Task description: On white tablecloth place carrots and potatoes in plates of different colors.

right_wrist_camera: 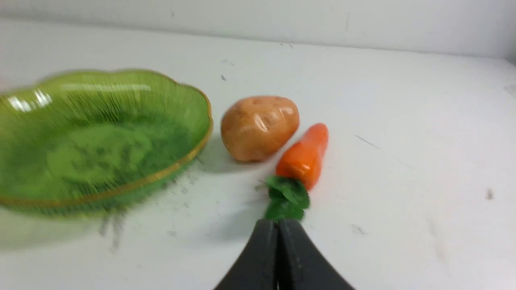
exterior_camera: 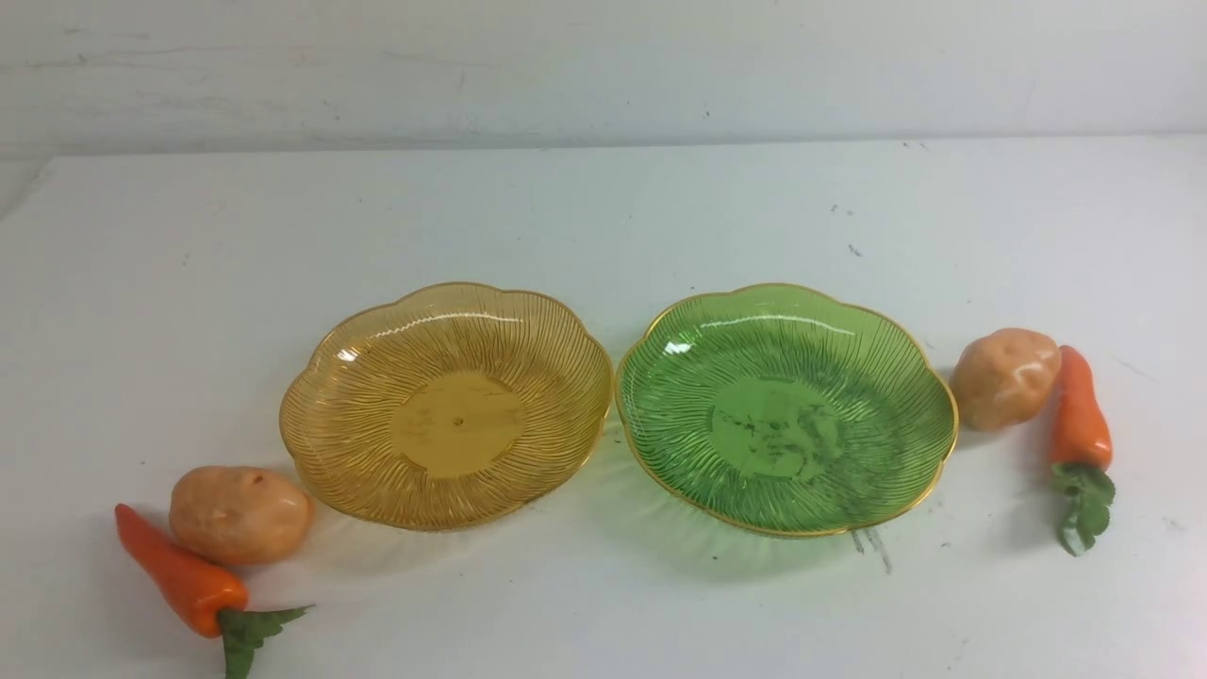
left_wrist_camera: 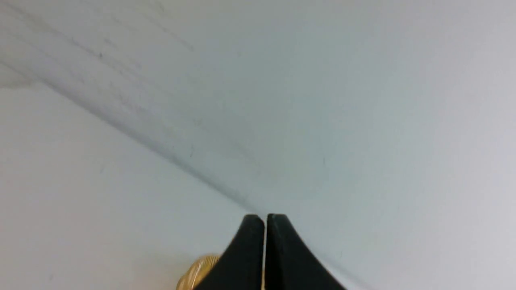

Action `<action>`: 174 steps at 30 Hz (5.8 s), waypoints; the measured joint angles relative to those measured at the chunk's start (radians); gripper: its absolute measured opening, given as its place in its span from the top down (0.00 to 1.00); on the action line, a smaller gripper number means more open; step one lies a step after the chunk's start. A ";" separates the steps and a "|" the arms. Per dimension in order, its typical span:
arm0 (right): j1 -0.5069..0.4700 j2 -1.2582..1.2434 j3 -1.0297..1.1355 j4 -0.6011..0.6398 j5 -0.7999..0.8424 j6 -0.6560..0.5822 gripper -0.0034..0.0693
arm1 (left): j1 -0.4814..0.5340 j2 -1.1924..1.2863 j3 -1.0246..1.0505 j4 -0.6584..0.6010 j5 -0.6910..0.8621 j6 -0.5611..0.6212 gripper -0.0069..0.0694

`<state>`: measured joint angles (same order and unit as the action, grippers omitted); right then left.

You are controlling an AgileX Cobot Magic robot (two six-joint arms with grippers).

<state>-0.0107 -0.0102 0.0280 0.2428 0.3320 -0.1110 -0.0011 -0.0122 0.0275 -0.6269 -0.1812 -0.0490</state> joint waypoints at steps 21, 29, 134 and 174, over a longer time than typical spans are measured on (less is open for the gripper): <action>0.000 0.182 -0.400 0.588 0.056 -0.063 0.97 | 0.002 0.825 -0.786 0.184 0.947 0.186 0.91; 0.000 0.703 -0.841 0.176 0.613 0.003 0.97 | 0.002 0.947 -0.786 0.330 1.044 0.138 0.91; 0.286 1.387 -1.345 0.026 0.921 0.042 0.83 | 0.051 1.357 -0.864 0.548 1.111 -0.359 0.83; 0.286 1.387 -1.340 0.174 0.908 -0.030 0.83 | 0.051 1.702 -0.883 0.627 0.906 -0.356 0.35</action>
<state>0.2757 1.3768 -1.3115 0.4168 1.2402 -0.1412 0.0495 1.6902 -0.8551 0.0000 0.7249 -0.4045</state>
